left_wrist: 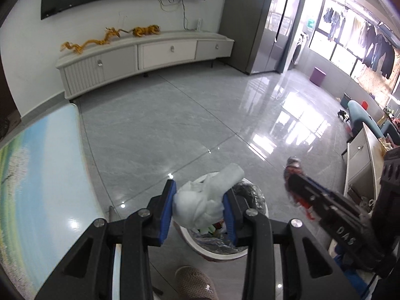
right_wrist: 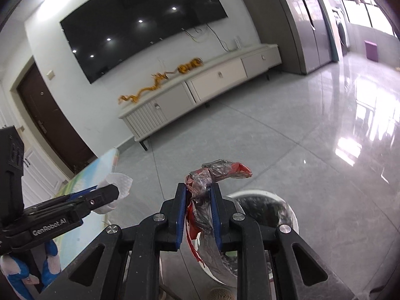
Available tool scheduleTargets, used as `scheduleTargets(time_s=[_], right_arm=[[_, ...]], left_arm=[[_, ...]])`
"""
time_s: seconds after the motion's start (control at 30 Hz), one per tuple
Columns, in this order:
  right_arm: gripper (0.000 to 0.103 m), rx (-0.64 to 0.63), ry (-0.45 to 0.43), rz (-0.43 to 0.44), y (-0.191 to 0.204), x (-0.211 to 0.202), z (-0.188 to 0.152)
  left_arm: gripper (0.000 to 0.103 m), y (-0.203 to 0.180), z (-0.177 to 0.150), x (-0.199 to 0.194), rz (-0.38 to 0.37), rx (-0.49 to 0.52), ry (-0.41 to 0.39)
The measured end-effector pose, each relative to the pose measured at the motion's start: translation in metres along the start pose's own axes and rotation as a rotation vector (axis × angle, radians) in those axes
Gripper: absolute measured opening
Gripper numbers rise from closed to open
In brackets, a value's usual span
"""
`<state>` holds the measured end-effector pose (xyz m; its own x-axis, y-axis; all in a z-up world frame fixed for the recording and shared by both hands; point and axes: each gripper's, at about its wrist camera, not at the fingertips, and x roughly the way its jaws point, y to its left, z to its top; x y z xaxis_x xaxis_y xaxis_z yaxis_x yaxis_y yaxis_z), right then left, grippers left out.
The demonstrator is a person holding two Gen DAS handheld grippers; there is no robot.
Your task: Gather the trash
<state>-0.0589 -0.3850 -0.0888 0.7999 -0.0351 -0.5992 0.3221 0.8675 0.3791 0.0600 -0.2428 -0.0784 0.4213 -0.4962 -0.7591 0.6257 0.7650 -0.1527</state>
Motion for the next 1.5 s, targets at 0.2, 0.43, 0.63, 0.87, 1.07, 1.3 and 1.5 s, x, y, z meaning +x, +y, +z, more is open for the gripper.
scheduleTargets(time_s=[0.2, 0.43, 0.63, 0.87, 1.07, 1.3, 1.5], right_arm=[[0.02, 0.05, 0.065, -0.061, -0.024, 0.023, -0.011], [0.042, 0.08, 0.098, -0.125, -0.038, 0.032, -0.011], [0.047, 0.102, 0.091, -0.156, -0.048, 0.027, -0.011], [0.049, 0.102, 0.063, -0.166, -0.045, 0.015, -0.007], [0.052, 0.069, 0.032, -0.166, -0.026, 0.004, -0.002], [0.058, -0.004, 0.012, -0.138, 0.01, -0.007, -0.001], [0.064, -0.074, -0.012, -0.116, 0.049, -0.015, -0.001]], left_arm=[[0.036, -0.012, 0.004, 0.037, -0.078, -0.018, 0.065], [0.054, -0.015, 0.009, 0.056, -0.125, -0.046, 0.1], [0.056, -0.014, 0.009, 0.06, -0.134, -0.058, 0.111], [0.056, -0.01, 0.005, 0.044, -0.122, -0.075, 0.086], [0.056, -0.001, 0.004, 0.013, -0.052, -0.09, -0.001], [0.061, 0.027, -0.008, -0.024, 0.021, -0.144, -0.06], [0.066, 0.05, -0.024, -0.071, 0.1, -0.147, -0.149]])
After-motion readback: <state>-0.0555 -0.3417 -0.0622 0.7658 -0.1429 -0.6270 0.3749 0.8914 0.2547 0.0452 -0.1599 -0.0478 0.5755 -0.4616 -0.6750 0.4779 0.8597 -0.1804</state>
